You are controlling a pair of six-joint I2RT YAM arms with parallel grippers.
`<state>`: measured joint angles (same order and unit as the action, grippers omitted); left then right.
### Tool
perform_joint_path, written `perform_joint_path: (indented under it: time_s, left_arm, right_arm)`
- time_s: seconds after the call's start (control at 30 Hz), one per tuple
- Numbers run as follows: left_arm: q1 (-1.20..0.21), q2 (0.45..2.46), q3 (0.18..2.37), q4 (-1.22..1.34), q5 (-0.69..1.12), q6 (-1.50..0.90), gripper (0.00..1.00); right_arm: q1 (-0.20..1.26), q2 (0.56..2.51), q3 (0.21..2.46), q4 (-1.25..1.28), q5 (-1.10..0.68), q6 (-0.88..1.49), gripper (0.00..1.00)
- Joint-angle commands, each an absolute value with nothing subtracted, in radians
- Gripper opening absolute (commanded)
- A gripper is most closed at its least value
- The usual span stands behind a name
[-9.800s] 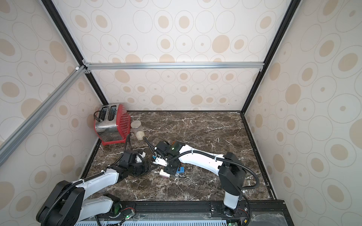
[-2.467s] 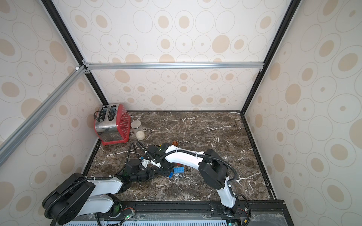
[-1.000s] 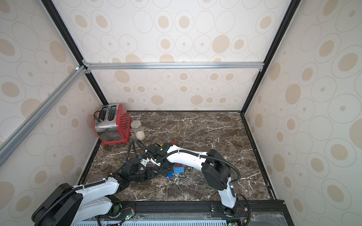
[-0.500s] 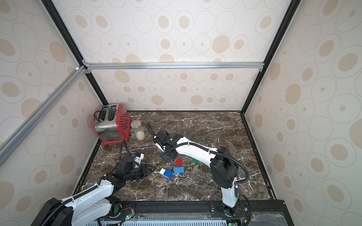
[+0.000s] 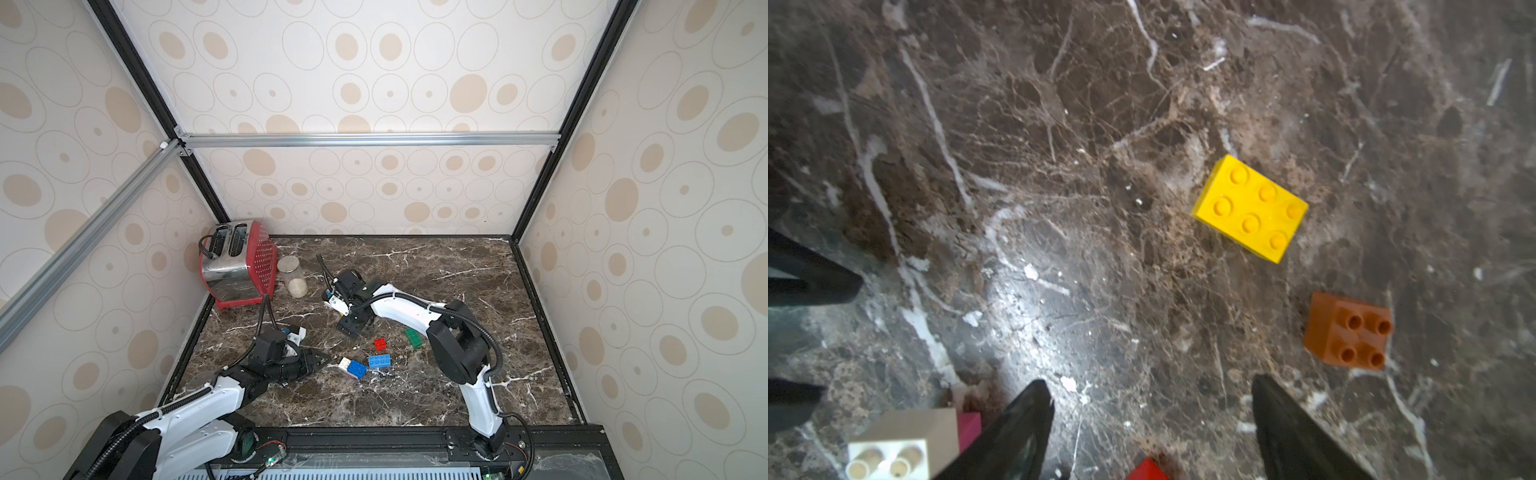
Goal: Assemble a heart with lego
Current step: Pick up the lego brick from the center of the board.
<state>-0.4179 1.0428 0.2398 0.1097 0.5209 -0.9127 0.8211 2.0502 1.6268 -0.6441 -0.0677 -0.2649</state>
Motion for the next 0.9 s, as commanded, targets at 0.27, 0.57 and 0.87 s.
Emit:
perform_joint_path:
  time_s: [0.27,0.57,0.87]
  left_arm:
    - [-0.404,1.072,0.299,0.064,0.511,-0.878,0.53]
    - [-0.402,1.057,0.298,0.036,0.506,-0.883,0.53]
    - [-0.402,1.013,0.289,0.003,0.499,-0.876,0.53]
  right_arm:
    - [0.734,2.226,1.821,-0.644,-0.267,-0.451,0.88]
    - [0.730,2.351,1.961,-0.720,-0.347,-0.486,0.86]
    - [0.732,2.303,1.893,-0.754,-0.361,-0.426,0.71]
